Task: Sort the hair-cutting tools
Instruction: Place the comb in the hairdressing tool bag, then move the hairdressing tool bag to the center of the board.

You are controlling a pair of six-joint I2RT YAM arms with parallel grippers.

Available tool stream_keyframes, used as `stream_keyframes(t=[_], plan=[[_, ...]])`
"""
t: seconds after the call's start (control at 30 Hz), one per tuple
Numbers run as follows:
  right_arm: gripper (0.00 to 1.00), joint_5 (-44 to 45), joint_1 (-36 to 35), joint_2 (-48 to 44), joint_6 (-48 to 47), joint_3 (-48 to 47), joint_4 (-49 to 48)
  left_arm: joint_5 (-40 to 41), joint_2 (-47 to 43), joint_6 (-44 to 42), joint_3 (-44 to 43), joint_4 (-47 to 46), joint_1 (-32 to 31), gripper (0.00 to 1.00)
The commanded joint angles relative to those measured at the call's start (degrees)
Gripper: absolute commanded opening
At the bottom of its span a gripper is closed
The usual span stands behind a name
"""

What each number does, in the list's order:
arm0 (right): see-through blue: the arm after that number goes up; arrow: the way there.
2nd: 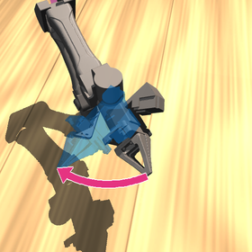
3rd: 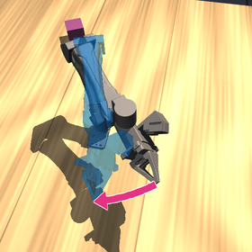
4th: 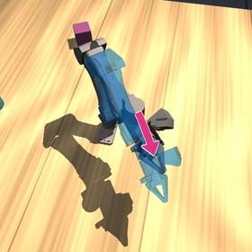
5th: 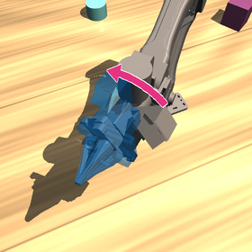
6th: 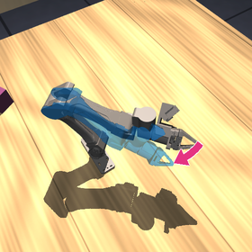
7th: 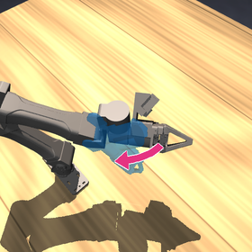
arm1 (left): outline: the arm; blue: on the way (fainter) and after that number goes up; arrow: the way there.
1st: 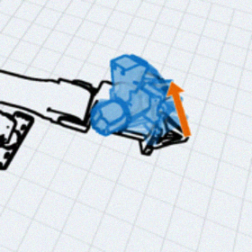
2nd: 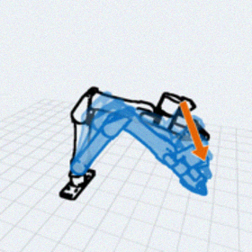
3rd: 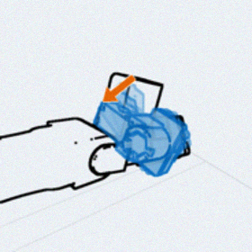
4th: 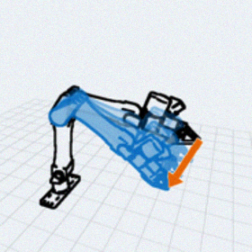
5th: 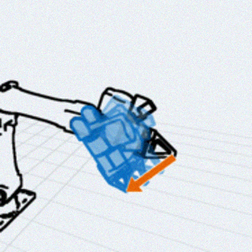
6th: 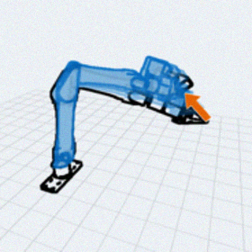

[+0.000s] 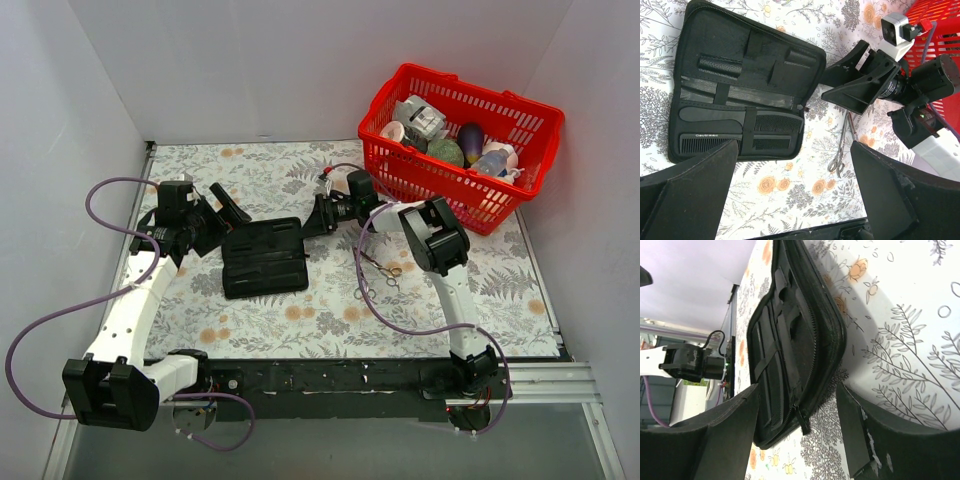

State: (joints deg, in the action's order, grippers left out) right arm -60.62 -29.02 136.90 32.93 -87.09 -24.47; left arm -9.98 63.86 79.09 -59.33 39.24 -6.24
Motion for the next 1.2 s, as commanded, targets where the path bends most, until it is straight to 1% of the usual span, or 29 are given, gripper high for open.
stream_keyframes(t=[0.0,0.03,0.27,0.37,0.47,0.5,0.53,0.73,0.8,0.87,1.03,1.1,1.17], plan=[[0.70,-2.66,-0.87,3.90,8.11,-0.80,-11.64,1.36,-1.45,-0.43,0.09,1.18,-0.18,0.98],[0.69,-2.66,-1.04,4.42,9.16,-1.32,-12.18,1.36,-1.45,-0.43,0.09,1.19,-0.18,0.98],[0.67,-1.43,-3.50,6.62,8.82,-5.98,-9.73,1.54,-1.63,-0.34,0.88,1.01,-0.18,0.98],[0.59,-0.21,-4.99,7.59,8.12,-7.57,-8.23,1.54,-2.07,-0.43,1.15,1.18,-0.18,0.98],[0.33,1.55,-5.96,8.03,6.89,-8.62,-5.69,1.72,-2.77,-0.69,1.50,1.54,-0.18,0.98],[0.13,1.99,-6.05,7.86,6.45,-8.54,-5.24,1.63,-2.95,-0.78,1.59,1.54,-0.18,0.98],[0.02,3.39,-6.23,7.16,5.58,-7.49,-4.19,1.72,-3.03,-0.78,1.76,1.54,-0.18,0.98],[0.01,4.90,-6.23,1.89,0.13,-1.07,-1.55,-0.39,-3.65,-0.61,4.66,-0.04,-0.18,0.98],[0.01,3.93,-6.23,0.65,-1.89,1.13,1.08,-1.36,-3.74,-0.43,6.15,-1.36,-0.18,0.98],[0.01,3.84,-6.23,-1.72,-6.46,3.58,5.63,-2.24,-3.74,-0.08,7.12,-2.76,-0.18,0.98],[0.01,2.88,-6.32,-7.95,-14.01,9.74,10.84,-3.90,-2.95,0.54,10.10,-6.02,-0.18,0.98],[0.01,3.40,-6.58,-9.54,-17.70,12.19,13.73,-4.43,-1.90,0.98,11.16,-7.77,-0.18,0.98],[0.01,4.89,-7.37,-11.47,-20.43,12.91,19.00,-5.40,-1.02,2.12,13.18,-10.41,-0.26,0.98]])
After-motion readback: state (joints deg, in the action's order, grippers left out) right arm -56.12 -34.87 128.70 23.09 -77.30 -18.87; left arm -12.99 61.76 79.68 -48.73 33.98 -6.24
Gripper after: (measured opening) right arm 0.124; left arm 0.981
